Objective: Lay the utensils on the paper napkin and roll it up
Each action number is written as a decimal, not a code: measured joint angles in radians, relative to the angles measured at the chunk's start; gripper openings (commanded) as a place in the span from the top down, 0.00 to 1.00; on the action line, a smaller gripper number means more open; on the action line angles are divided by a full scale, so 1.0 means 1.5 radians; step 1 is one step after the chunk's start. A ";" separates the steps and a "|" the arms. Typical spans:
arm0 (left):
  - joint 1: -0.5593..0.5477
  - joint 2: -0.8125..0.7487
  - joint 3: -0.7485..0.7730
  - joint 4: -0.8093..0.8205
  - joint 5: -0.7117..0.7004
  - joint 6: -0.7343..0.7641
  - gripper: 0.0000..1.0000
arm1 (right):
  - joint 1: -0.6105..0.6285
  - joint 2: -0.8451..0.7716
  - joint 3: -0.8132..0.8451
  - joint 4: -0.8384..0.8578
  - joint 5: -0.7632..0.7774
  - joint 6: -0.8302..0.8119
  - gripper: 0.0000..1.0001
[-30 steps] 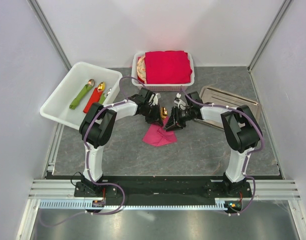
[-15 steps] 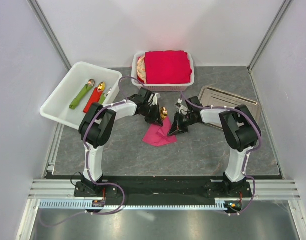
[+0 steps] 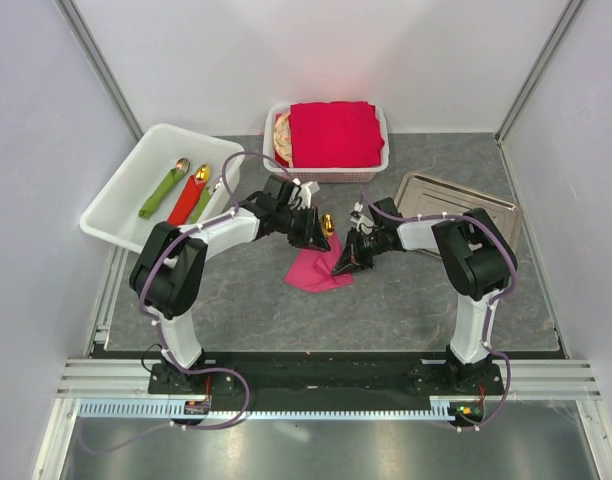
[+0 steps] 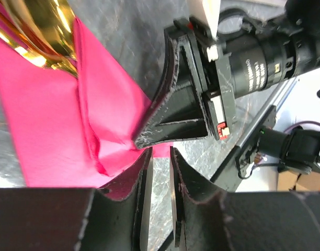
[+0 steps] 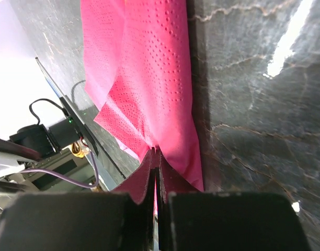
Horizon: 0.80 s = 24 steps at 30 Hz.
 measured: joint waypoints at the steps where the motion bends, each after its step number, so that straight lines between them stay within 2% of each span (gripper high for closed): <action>1: -0.003 -0.001 -0.008 0.006 0.002 -0.004 0.75 | 0.001 0.000 -0.002 0.005 0.001 0.005 1.00; 14: -0.013 0.089 -0.020 0.016 -0.004 -0.014 0.82 | 0.007 -0.006 -0.019 0.035 0.004 0.031 1.00; 21: -0.011 0.126 0.020 -0.035 -0.004 0.024 0.81 | 0.011 -0.042 -0.029 0.016 0.014 0.024 0.87; 24: -0.011 0.127 0.027 -0.049 -0.004 0.055 0.79 | 0.011 -0.070 -0.025 0.006 0.015 0.022 0.87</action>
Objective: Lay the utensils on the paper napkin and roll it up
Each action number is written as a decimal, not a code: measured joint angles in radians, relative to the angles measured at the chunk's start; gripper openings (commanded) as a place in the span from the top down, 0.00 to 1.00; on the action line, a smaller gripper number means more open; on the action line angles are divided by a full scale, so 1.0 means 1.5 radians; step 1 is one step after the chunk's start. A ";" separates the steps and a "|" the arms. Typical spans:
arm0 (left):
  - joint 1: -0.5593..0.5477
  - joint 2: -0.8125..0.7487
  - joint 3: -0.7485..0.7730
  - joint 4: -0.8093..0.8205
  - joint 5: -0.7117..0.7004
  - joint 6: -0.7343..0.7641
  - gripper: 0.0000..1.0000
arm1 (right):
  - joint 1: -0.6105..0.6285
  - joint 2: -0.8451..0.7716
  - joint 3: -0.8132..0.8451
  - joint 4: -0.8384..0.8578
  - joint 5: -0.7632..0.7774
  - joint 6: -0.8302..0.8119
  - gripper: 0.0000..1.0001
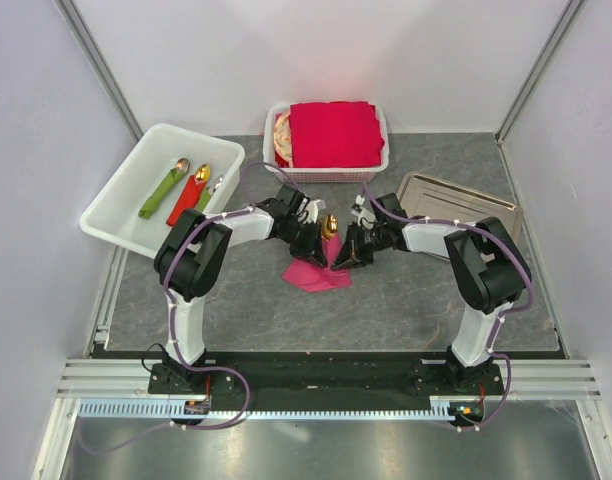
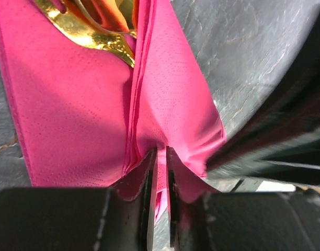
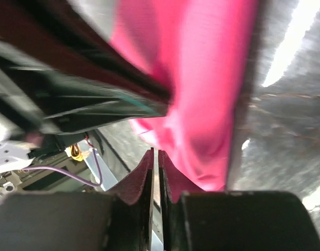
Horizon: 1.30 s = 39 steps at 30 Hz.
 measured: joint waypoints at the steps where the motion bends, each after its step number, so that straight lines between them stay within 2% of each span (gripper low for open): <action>1: 0.000 0.000 0.004 -0.007 0.000 0.012 0.78 | 0.000 -0.010 0.005 -0.003 0.001 0.000 0.87; 7: 0.000 0.008 0.028 -0.038 0.006 0.084 0.78 | -0.003 -0.021 0.054 0.003 0.016 -0.002 0.94; 13: 0.006 0.018 0.045 -0.057 0.019 0.137 0.78 | -0.011 0.016 0.082 0.008 0.045 -0.003 0.97; 22: 0.008 0.019 0.048 -0.064 0.029 0.178 0.77 | -0.013 0.091 0.092 0.032 0.058 0.016 0.98; 29: 0.008 0.019 0.048 -0.064 0.035 0.196 0.77 | -0.010 0.100 0.098 0.049 0.065 0.026 0.99; 34: 0.011 0.016 0.046 -0.059 0.040 0.201 0.68 | -0.004 0.099 0.097 0.051 0.085 0.027 1.00; 39: 0.030 -0.035 -0.022 -0.005 0.068 0.191 0.62 | 0.002 0.087 0.082 0.061 0.119 0.032 1.00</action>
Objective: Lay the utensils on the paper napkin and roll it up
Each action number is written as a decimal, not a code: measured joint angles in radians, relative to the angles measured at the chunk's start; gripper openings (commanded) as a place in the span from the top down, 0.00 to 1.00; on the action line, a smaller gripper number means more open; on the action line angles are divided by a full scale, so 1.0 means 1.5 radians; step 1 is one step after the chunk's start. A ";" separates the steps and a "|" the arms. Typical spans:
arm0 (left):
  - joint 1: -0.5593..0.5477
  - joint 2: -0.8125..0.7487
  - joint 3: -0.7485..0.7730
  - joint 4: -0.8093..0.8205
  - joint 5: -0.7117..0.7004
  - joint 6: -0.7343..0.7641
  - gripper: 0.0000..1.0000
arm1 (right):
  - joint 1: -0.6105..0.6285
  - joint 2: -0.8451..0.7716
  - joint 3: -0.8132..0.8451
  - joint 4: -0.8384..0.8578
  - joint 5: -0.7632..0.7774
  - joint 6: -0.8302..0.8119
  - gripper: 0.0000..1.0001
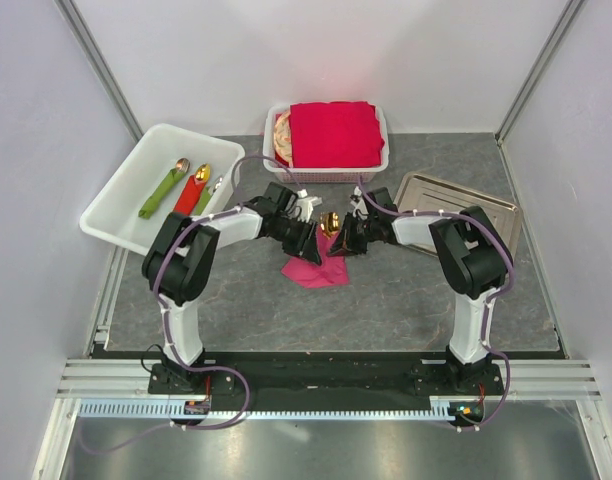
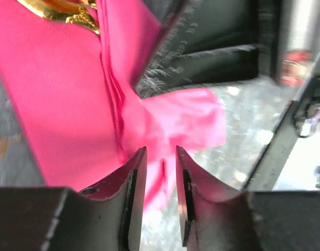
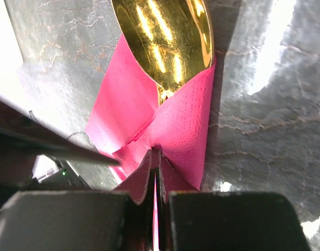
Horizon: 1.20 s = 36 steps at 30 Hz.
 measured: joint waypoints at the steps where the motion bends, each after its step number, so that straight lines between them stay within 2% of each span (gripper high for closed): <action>1: 0.004 -0.018 -0.011 0.004 0.010 -0.006 0.62 | 0.001 -0.003 -0.006 0.005 0.005 0.003 1.00; 5: 0.007 -0.064 -0.014 0.031 0.042 -0.039 0.62 | 0.002 -0.017 -0.022 0.013 0.029 0.018 1.00; 11: -0.034 -0.076 -0.020 0.067 0.067 -0.109 0.63 | 0.005 -0.028 -0.032 0.013 0.057 0.050 1.00; 16: -0.052 -0.040 -0.023 0.090 0.076 -0.153 0.64 | 0.009 -0.031 -0.033 0.009 0.071 0.077 1.00; 25: -0.048 0.048 -0.005 0.055 0.038 -0.175 0.75 | 0.008 -0.031 -0.037 0.013 0.069 0.100 1.00; 26: -0.048 0.050 -0.001 0.046 0.036 -0.175 0.77 | 0.008 -0.031 -0.038 0.016 0.068 0.102 0.99; 30: -0.047 0.052 0.008 0.021 0.025 -0.170 0.82 | 0.008 -0.035 -0.042 0.019 0.066 0.103 0.85; 36: -0.047 0.052 0.014 -0.024 0.025 -0.126 0.84 | 0.005 -0.046 -0.045 -0.002 0.034 0.073 0.78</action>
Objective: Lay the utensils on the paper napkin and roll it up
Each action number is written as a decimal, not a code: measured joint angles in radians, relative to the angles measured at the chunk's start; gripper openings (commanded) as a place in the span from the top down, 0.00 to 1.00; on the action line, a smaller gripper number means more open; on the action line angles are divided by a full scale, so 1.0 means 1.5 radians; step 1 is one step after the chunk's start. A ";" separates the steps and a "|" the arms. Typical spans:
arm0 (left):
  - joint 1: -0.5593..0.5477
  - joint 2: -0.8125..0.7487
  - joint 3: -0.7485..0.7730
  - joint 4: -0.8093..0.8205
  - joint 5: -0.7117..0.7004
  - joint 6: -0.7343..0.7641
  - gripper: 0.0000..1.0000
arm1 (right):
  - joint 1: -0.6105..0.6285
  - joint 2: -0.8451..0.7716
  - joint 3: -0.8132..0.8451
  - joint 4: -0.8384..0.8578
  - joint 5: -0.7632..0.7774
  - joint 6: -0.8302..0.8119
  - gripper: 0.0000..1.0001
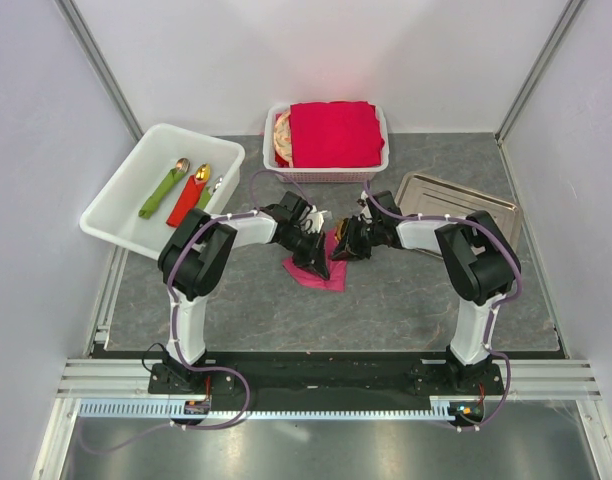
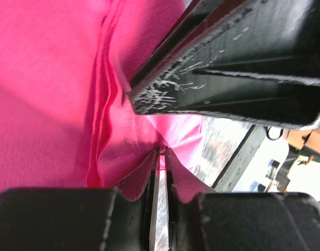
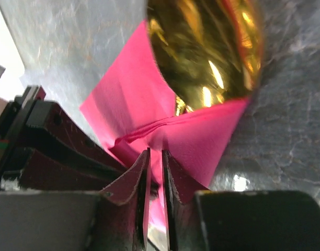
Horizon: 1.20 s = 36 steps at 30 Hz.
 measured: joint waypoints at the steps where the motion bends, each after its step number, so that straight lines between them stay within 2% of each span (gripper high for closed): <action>1: 0.000 -0.001 0.000 -0.006 0.001 0.007 0.84 | -0.003 -0.001 0.000 -0.005 -0.010 -0.009 0.78; 6: 0.000 -0.006 0.000 -0.033 0.002 0.032 0.85 | -0.013 -0.017 0.000 -0.028 -0.067 -0.059 0.79; 12: 0.000 -0.006 -0.003 -0.037 0.007 0.035 0.85 | -0.016 -0.043 -0.006 -0.025 -0.133 -0.097 0.90; 18: 0.001 -0.006 -0.006 -0.036 0.012 0.035 0.84 | -0.016 -0.023 -0.007 -0.013 -0.148 -0.098 0.96; 21: 0.001 -0.007 -0.007 -0.035 0.013 0.035 0.81 | -0.015 0.008 -0.008 -0.009 -0.145 -0.098 0.97; 28: 0.001 -0.046 -0.051 0.004 0.019 0.037 0.65 | -0.012 0.039 -0.011 -0.005 -0.152 -0.093 1.00; 36: -0.001 -0.111 -0.094 0.063 0.051 0.015 0.65 | -0.013 0.048 -0.007 -0.005 -0.163 -0.089 1.00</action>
